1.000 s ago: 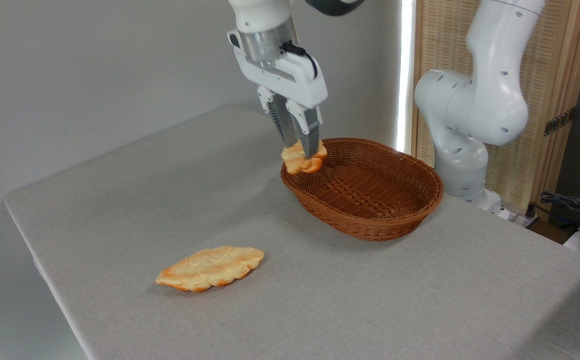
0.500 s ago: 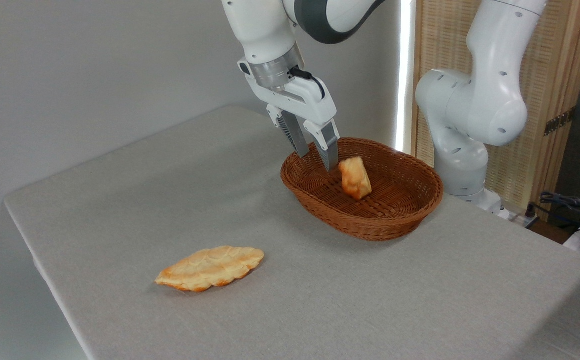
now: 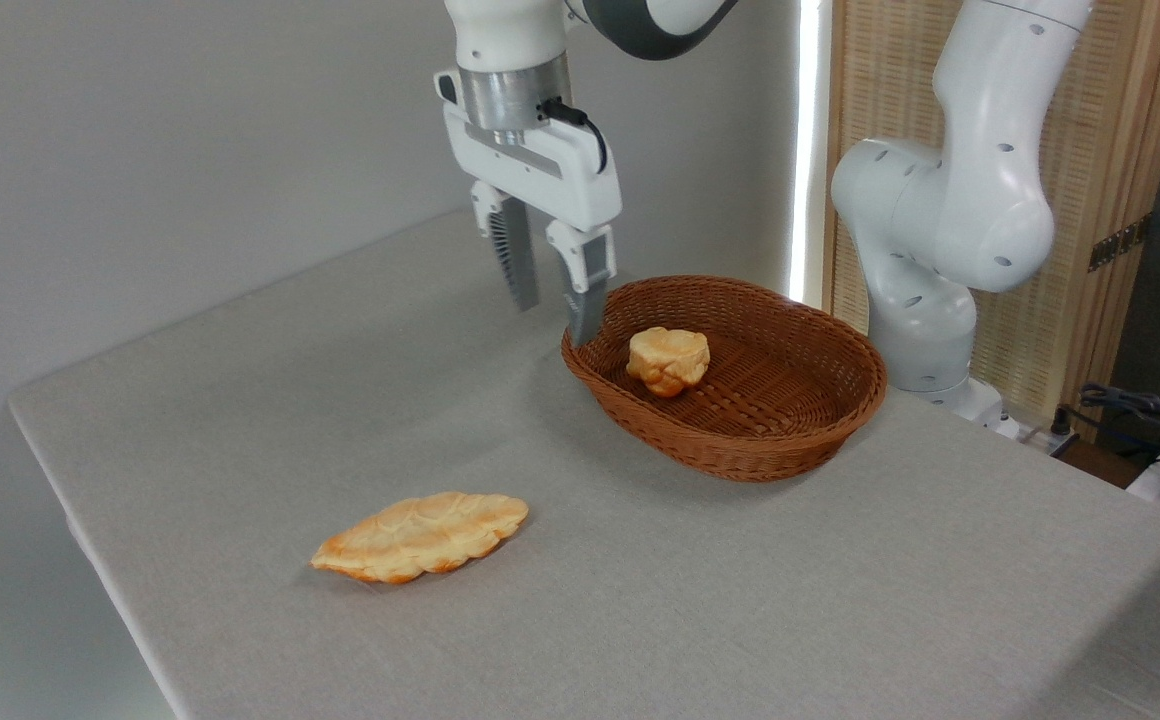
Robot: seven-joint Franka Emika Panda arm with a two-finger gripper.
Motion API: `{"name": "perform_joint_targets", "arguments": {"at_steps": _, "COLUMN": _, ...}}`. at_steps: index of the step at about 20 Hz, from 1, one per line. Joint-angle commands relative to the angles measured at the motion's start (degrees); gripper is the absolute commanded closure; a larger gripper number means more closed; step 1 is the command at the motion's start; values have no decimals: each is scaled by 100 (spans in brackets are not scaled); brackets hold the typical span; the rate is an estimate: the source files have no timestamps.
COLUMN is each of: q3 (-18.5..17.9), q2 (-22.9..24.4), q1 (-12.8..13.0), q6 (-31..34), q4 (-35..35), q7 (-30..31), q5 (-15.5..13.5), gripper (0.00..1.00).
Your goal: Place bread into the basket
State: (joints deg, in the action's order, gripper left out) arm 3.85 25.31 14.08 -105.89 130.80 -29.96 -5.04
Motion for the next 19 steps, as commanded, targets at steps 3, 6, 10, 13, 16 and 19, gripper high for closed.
{"name": "perform_joint_targets", "arguments": {"at_steps": 3, "q3": -437, "q2": -683, "q1": 33, "q6": -512, "q4": -738, "q7": -63, "q5": 170, "gripper": 0}}
{"name": "perform_joint_targets", "arguments": {"at_steps": 6, "q3": -648, "q2": -1184, "q1": 33, "q6": -477, "q4": -1494, "q7": -37, "q5": 162, "gripper": 0}}
{"name": "perform_joint_targets", "arguments": {"at_steps": 10, "q3": -737, "q2": -1782, "q1": 25, "q6": -258, "q4": -2302, "q7": -28, "q5": 118, "gripper": 0}}
{"name": "perform_joint_targets", "arguments": {"at_steps": 13, "q3": -842, "q2": -2187, "q1": 25, "q6": -81, "q4": -2805, "q7": -37, "q5": 91, "gripper": 0}}
{"name": "perform_joint_targets", "arguments": {"at_steps": 16, "q3": -842, "q2": -2276, "q1": 25, "q6": -63, "q4": -2859, "q7": -45, "q5": 91, "gripper": 0}}
{"name": "perform_joint_targets", "arguments": {"at_steps": 19, "q3": -851, "q2": -2276, "q1": 16, "q6": -63, "q4": -2850, "q7": -19, "q5": 30, "gripper": 0}}
